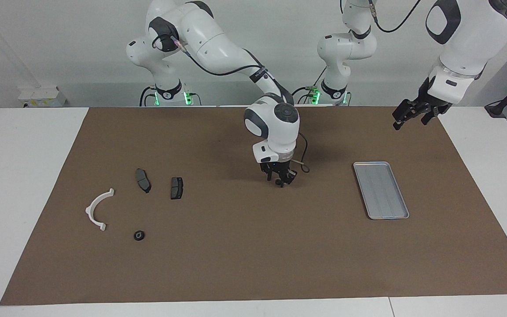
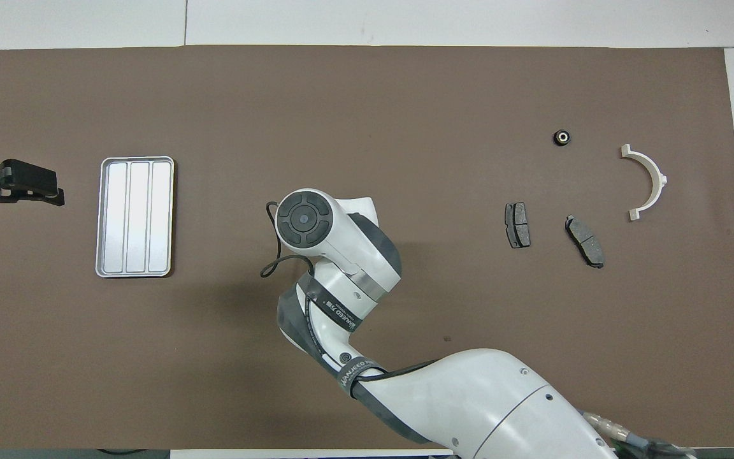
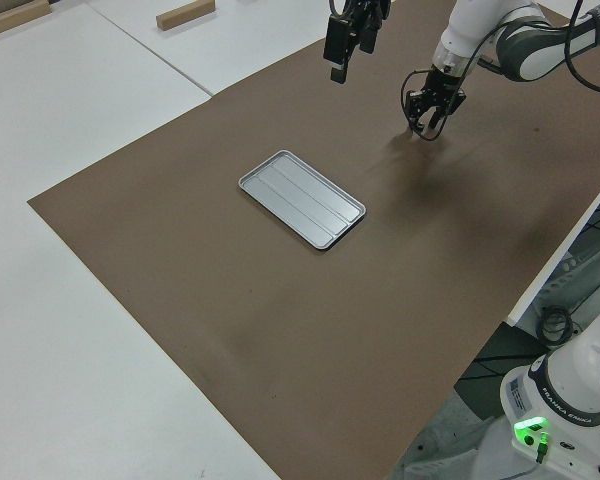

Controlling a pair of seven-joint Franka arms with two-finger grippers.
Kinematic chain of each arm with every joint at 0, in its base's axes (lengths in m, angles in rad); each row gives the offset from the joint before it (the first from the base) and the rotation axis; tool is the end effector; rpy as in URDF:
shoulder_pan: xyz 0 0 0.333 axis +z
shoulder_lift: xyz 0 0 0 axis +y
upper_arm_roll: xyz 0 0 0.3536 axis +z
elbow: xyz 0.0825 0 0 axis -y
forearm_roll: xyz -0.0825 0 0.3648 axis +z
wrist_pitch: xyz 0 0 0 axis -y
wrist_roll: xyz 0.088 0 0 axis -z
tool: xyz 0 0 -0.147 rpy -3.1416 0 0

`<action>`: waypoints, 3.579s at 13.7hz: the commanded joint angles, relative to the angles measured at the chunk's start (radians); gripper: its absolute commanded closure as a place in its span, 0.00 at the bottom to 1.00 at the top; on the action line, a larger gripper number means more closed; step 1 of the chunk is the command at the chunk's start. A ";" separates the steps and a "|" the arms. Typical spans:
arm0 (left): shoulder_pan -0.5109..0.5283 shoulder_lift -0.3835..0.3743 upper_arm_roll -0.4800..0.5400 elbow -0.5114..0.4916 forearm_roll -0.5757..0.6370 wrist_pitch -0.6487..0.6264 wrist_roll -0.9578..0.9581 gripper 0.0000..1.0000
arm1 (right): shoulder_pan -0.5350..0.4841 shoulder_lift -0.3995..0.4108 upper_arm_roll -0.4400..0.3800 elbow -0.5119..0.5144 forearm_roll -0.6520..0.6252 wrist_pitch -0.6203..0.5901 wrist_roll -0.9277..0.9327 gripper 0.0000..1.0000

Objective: Pick bearing gear from pile to tray
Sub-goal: 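Lower the black ring onto the table center and open the right gripper, then reach the left gripper to the ring while the right gripper withdraws, then close the left gripper on the black ring and lift it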

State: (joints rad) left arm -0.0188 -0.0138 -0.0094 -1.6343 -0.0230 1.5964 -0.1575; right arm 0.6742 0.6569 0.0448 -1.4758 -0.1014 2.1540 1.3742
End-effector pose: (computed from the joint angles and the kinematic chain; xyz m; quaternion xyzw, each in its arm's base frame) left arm 0.5302 -0.0183 0.6029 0.9977 0.0650 -0.0131 0.0103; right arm 0.5544 0.4677 0.2935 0.9534 -0.3001 0.0307 0.0049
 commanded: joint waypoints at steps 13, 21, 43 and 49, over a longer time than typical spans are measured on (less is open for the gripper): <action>-0.116 -0.051 -0.003 -0.126 0.003 0.158 -0.206 0.00 | -0.562 -0.198 0.015 0.197 0.052 -0.461 -1.178 0.00; -0.452 0.331 0.006 -0.034 0.017 0.425 -0.640 0.00 | -0.691 -0.076 0.012 0.084 0.019 -0.156 -1.331 0.00; -0.581 0.416 -0.004 -0.271 0.063 0.751 -0.837 0.21 | -0.719 0.073 0.012 0.066 0.035 0.049 -1.325 0.03; -0.595 0.410 -0.004 -0.285 0.063 0.752 -0.837 0.48 | -0.717 0.070 0.012 0.066 0.038 0.027 -1.322 0.26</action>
State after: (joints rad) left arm -0.5966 0.4228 -0.0252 -1.8680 0.0329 2.3222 -0.9780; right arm -0.0309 0.7295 0.0461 -1.3973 -0.0709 2.1799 0.0534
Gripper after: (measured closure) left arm 0.396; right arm 0.194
